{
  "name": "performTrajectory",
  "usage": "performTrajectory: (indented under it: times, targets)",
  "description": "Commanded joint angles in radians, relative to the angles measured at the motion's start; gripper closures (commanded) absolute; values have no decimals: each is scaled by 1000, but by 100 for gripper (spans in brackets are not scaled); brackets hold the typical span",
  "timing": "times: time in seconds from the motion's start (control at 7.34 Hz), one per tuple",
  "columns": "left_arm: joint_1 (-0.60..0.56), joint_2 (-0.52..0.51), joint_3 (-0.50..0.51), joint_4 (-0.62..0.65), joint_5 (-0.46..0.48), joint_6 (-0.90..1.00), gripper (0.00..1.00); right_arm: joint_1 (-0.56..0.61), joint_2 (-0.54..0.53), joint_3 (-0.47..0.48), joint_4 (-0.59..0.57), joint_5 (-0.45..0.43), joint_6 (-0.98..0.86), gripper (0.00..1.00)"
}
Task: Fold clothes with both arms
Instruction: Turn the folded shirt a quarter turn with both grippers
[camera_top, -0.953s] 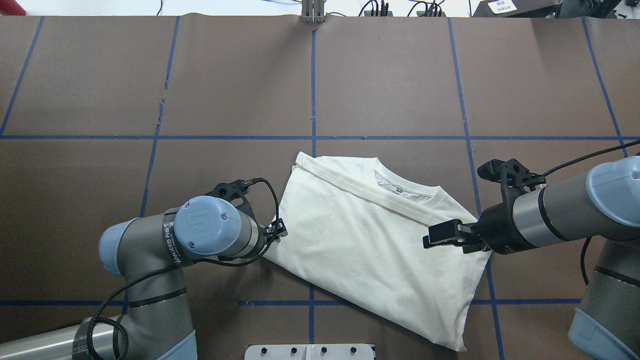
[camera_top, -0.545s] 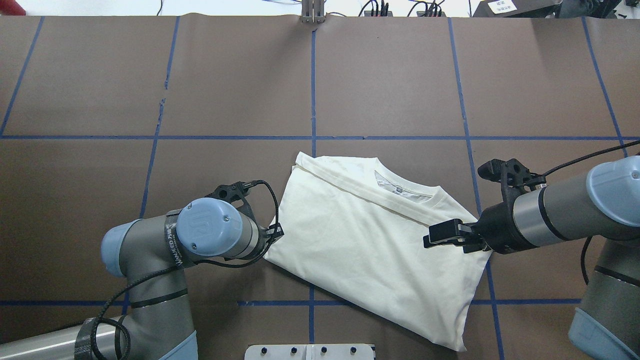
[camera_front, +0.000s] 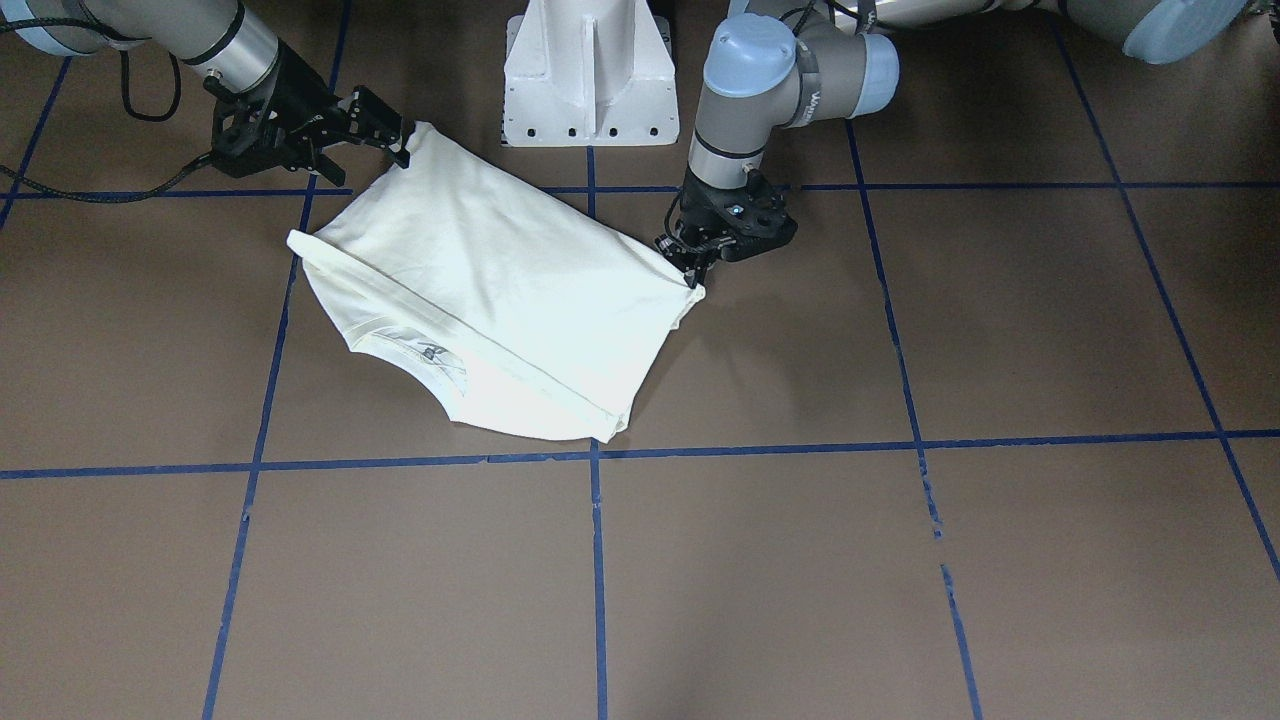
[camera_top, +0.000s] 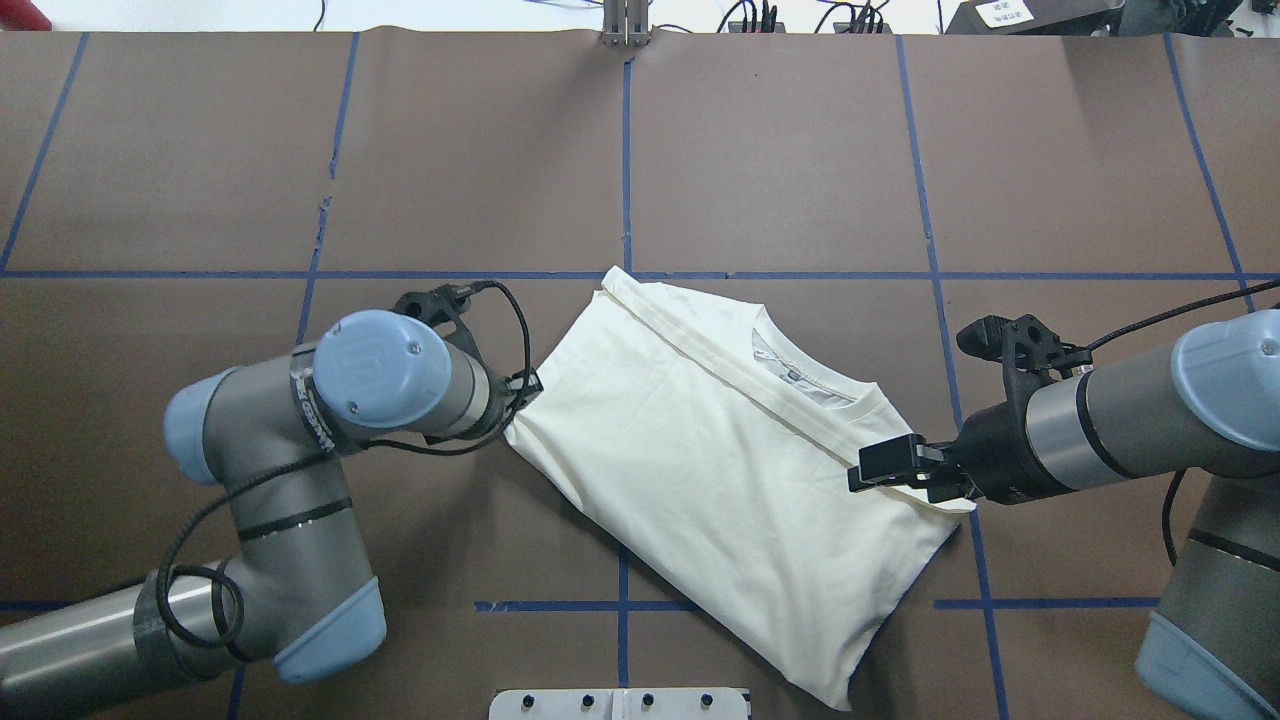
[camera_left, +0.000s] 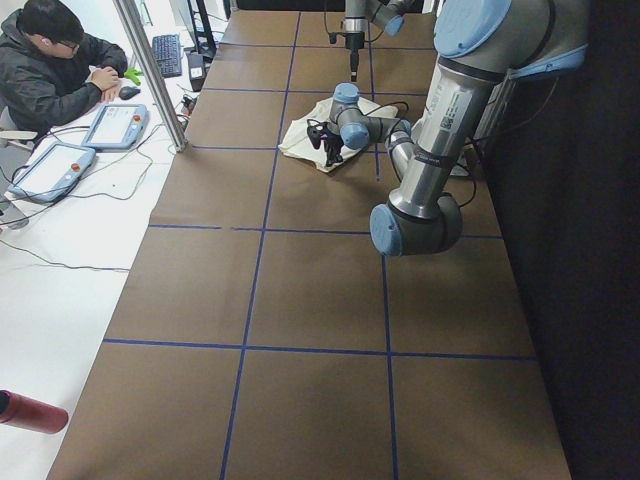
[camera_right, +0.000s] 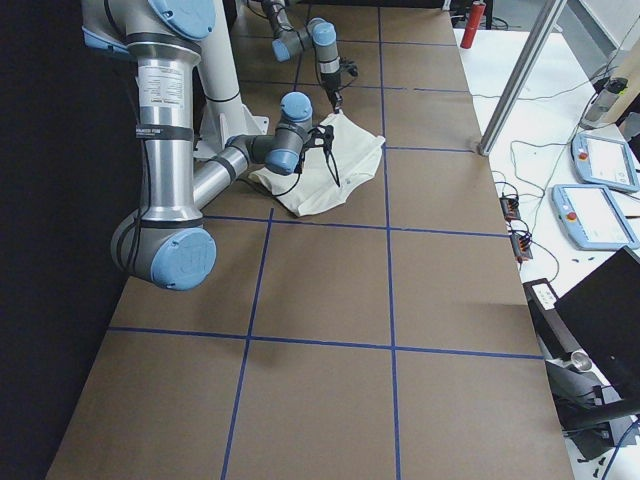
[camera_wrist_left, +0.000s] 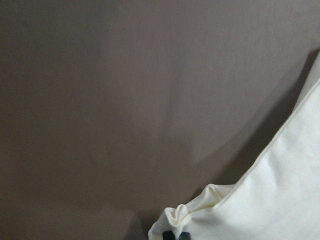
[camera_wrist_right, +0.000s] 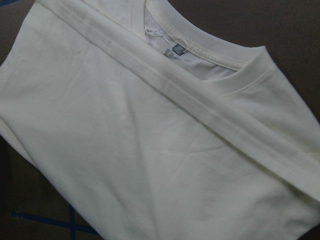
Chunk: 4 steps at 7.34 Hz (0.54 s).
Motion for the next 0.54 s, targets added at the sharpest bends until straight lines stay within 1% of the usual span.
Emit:
performTrajectory:
  times: [0.0,0.14,0.27,0.41]
  targets:
    - [-120,-107,178,-14,43,87,100,11,-1,-2,0,-2,-1,0]
    - [-157,-190,307,-88,47,115,100,22,-1,-7,0,-3,-1,0]
    - [-189,-253,436,-200,75,177,100,34,-1,-16,0,-3,-1,0]
    - [-199,-321,560,-291,130,211,100,40,1,-24,0,-6,-1,0]
